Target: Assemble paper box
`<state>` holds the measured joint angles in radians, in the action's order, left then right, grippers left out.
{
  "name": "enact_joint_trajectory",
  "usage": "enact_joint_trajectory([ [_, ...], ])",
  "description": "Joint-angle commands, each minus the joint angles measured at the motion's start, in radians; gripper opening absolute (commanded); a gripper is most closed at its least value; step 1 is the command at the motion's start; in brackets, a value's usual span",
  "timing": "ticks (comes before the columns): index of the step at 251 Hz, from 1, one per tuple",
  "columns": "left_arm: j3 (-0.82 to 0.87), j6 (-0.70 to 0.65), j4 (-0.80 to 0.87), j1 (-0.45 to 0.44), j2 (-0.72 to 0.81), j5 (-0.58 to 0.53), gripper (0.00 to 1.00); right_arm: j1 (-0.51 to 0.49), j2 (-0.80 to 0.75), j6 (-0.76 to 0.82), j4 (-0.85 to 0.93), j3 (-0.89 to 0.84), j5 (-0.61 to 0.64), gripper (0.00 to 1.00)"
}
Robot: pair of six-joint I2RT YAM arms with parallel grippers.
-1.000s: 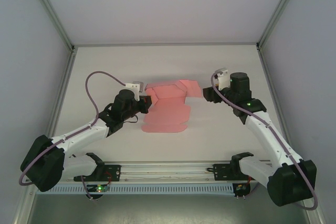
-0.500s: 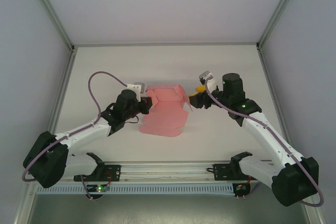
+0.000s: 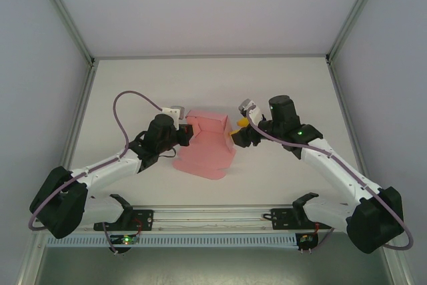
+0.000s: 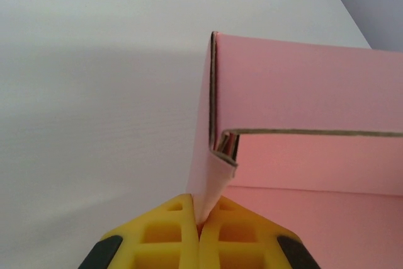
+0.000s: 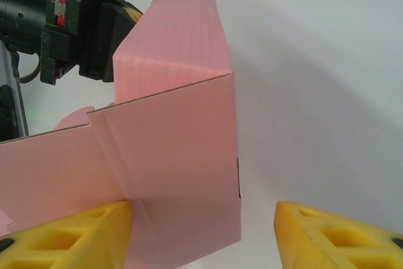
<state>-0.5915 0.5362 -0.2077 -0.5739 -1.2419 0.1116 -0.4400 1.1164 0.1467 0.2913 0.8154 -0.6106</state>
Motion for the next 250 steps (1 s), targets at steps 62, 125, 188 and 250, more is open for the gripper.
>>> enact_joint_trajectory([
  [62, -0.046, -0.016, -0.002, 0.009, -0.004, -0.015, 0.00, -0.049, -0.011, 0.060, 0.045, 0.005, -0.041, 0.65],
  [125, -0.063, -0.038, 0.025, 0.011, -0.001, -0.018, 0.00, -0.052, -0.016, 0.069, 0.039, 0.005, -0.093, 0.67],
  [188, -0.064, -0.034, 0.012, 0.011, -0.005, 0.017, 0.00, -0.060, 0.018, 0.031, 0.014, 0.011, -0.026, 0.69],
  [250, -0.068, -0.030, 0.005, 0.011, -0.017, 0.040, 0.00, -0.103, 0.071, -0.069, -0.103, 0.009, 0.159, 0.72],
])
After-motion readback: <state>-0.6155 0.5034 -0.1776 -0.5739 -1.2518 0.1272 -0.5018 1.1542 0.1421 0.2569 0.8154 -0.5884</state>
